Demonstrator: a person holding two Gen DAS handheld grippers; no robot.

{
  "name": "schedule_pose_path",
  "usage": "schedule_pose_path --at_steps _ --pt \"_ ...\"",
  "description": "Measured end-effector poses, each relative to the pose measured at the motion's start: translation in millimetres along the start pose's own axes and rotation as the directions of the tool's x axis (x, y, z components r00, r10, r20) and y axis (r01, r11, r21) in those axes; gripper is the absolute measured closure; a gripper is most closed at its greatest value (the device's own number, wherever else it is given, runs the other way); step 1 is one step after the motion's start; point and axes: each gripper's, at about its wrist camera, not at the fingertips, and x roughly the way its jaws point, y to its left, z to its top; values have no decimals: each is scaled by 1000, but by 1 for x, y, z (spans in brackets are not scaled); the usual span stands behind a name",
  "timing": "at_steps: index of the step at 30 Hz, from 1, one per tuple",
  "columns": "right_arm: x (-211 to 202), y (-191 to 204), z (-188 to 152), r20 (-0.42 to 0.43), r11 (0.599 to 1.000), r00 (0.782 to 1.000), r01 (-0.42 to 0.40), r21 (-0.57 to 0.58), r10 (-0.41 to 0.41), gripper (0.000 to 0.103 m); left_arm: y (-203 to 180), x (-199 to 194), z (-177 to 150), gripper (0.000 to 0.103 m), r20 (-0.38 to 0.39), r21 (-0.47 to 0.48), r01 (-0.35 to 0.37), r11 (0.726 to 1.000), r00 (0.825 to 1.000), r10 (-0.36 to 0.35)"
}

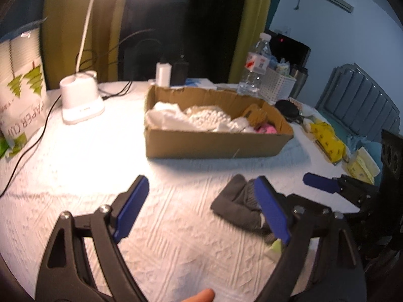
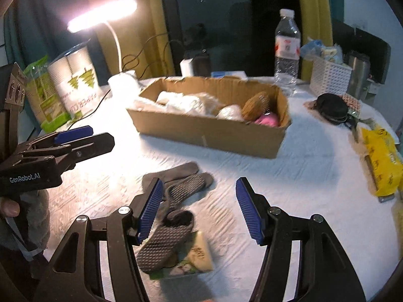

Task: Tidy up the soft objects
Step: 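Grasp the gray dotted glove with the right tool, then grasp the duck-print tissue pack with the left tool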

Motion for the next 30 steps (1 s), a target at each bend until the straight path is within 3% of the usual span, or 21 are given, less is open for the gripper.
schedule_pose_path --at_steps 8,12,16,19,23,30 --pt "29 22 -11 -65 999 998 -29 -36 27 40 16 5 -17 16 -45 -24 -25 999 999 24" --pt "42 31 -14 -92 997 996 0 -82 -8 40 20 5 -20 16 -55 -32 -39 999 998 37" --pt "47 33 -18 -106 995 994 -26 -101 15 60 17 6 -23 16 -62 -36 -49 998 997 47" --pt "39 32 -16 -72 993 997 -25 -115 16 74 10 8 -26 16 -71 -20 -51 998 996 50" --pt "19 20 -8 -11 996 999 -33 -79 33 75 -2 12 -26 16 -86 -6 -42 999 995 41" --pt "-15 -22 -7 59 1000 998 14 -14 -14 75 -40 24 -29 16 -121 59 5 998 993 2"
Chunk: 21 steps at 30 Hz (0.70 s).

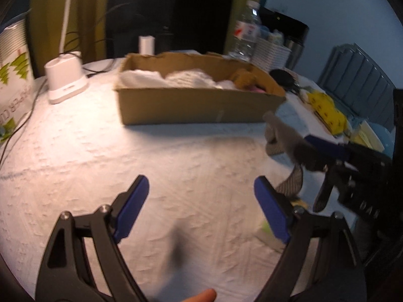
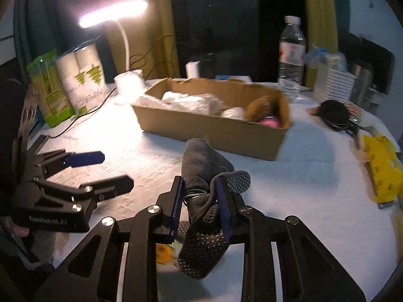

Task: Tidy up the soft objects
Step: 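Grasp the duck-print tissue pack with the left tool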

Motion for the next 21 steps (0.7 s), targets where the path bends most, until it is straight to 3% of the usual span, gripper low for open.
schedule_pose_path --at_steps 10,21 --pt "-25 -46 -23 23 993 998 58 107 -61 75 -56 16 -12 16 -67 112 41 993 997 -34" --pt "-42 -57 -33 46 988 996 67 138 -74 75 -90 28 -30 16 -133 220 83 972 990 -55"
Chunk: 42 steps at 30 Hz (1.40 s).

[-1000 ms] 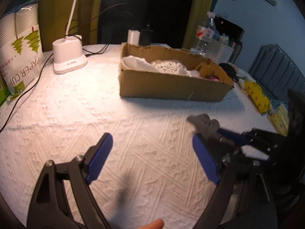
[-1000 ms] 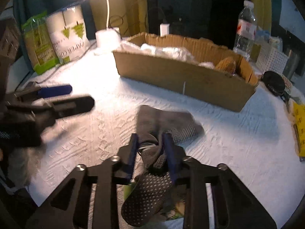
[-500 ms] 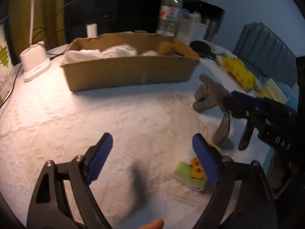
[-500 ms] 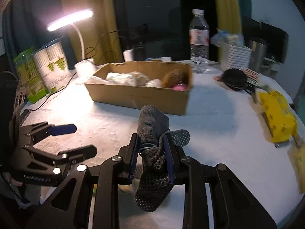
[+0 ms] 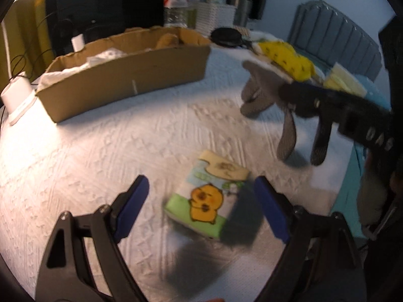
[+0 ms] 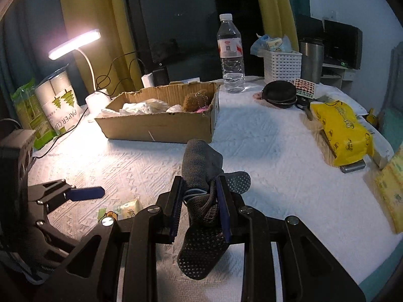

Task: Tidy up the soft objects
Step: 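Grasp the duck-print tissue pack with the left tool, then lower the tissue pack into the box with the left tool while the right tool releases the glove there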

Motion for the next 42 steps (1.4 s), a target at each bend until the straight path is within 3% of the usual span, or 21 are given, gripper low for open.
schedule_pose_path --at_steps 4,6,9,18,27,42 --pt "-3 0 0 7 1000 1000 -3 0 3 75 -2 10 -6 25 -15 18 -23 1000 1000 23" --pt "-4 1 1 8 1000 1000 -4 1 4 75 -3 9 -6 47 -7 36 -46 998 999 46" --pt "-3 2 3 10 1000 1000 -7 0 7 75 4 7 -5 56 -1 18 -41 999 999 41" --pt "1 15 15 11 999 1000 -20 -31 20 75 24 -8 -2 56 38 -42 -28 999 999 30" --pt "13 38 30 1 996 999 -46 -82 46 75 53 -39 11 56 127 -100 -23 995 991 36" --pt "23 60 71 33 990 998 -51 -130 56 75 113 -80 50 56 249 -172 -37 984 965 79"
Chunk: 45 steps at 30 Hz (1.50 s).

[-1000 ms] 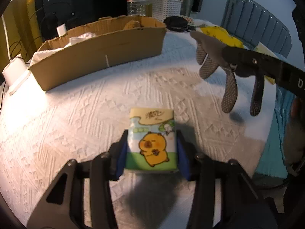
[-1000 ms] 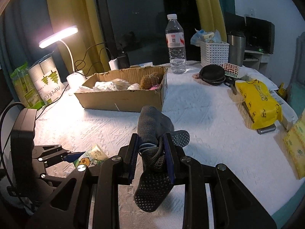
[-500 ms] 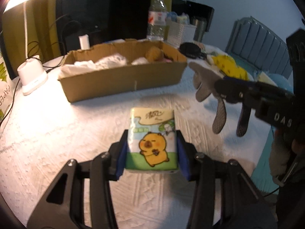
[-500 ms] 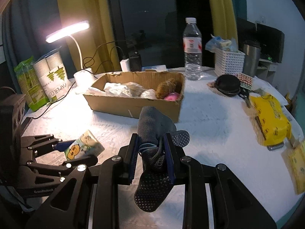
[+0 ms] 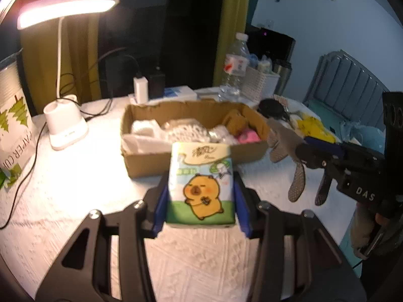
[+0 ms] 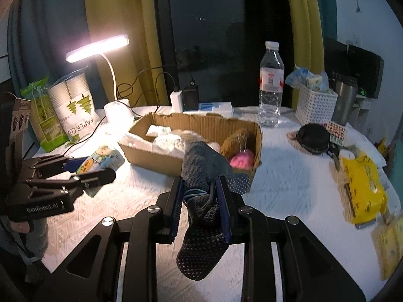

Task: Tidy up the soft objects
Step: 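Lower the tissue pack into the box with the left tool while the right tool releases the glove there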

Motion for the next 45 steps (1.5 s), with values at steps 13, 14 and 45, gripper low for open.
schedule_pose_path --at_steps 13,14,45 --pt "22 1 37 30 1000 1000 -6 -16 6 75 19 2 51 56 72 -7 2 1000 997 -2" --pt "25 1 39 30 1000 1000 -6 -18 7 75 21 2 55 56 79 -9 4 1000 997 -3" --pt "117 -2 90 4 998 998 -59 -27 59 76 62 83 91 56 26 -54 -10 998 1000 11"
